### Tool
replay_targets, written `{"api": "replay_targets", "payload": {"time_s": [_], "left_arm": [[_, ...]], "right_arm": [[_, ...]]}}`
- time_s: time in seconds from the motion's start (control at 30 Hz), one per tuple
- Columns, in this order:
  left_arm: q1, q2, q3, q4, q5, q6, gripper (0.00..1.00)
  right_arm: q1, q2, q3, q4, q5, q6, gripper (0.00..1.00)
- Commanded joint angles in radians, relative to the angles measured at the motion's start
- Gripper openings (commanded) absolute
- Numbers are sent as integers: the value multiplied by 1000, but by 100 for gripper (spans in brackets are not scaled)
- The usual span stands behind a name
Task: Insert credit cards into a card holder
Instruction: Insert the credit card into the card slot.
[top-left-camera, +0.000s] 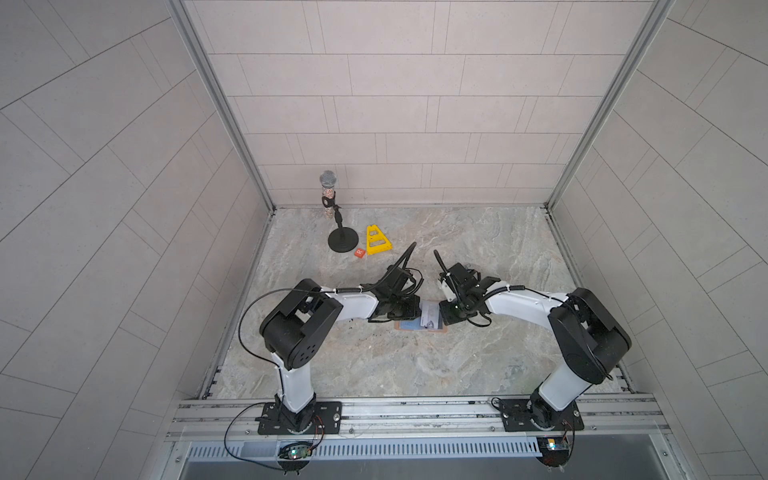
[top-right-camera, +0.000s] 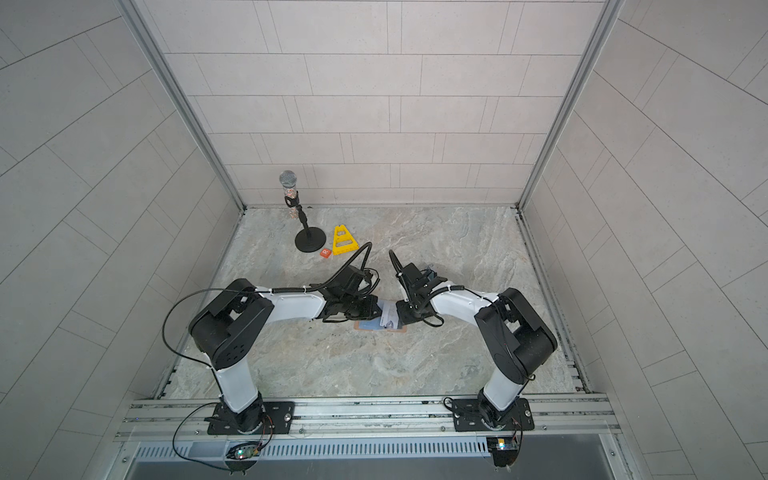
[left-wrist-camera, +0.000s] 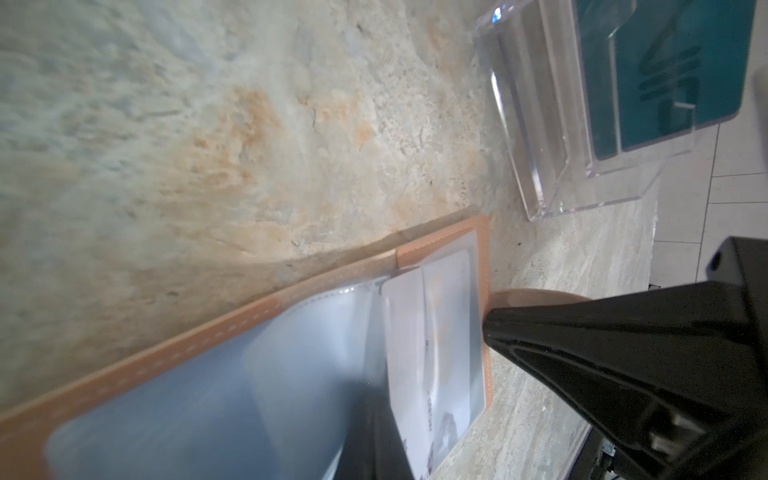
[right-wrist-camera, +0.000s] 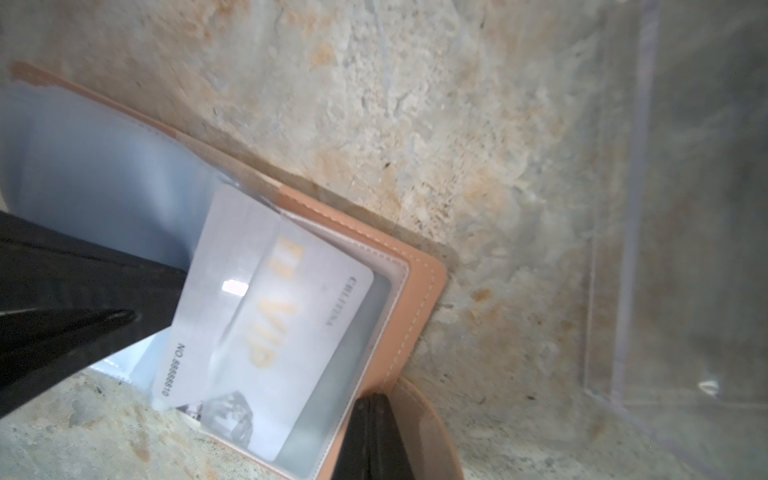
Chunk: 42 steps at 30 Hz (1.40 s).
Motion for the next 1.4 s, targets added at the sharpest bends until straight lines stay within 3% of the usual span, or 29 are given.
{"api": "replay_targets", "payload": {"time_s": [0.0, 1.37], "left_arm": [[-14, 49, -7, -41, -13, -4, 0], [-59, 29, -15, 5, 79, -15, 2]], "right_arm": [[11, 29, -30, -2, 18, -2, 0], [13, 13, -25, 3, 18, 7, 0]]}}
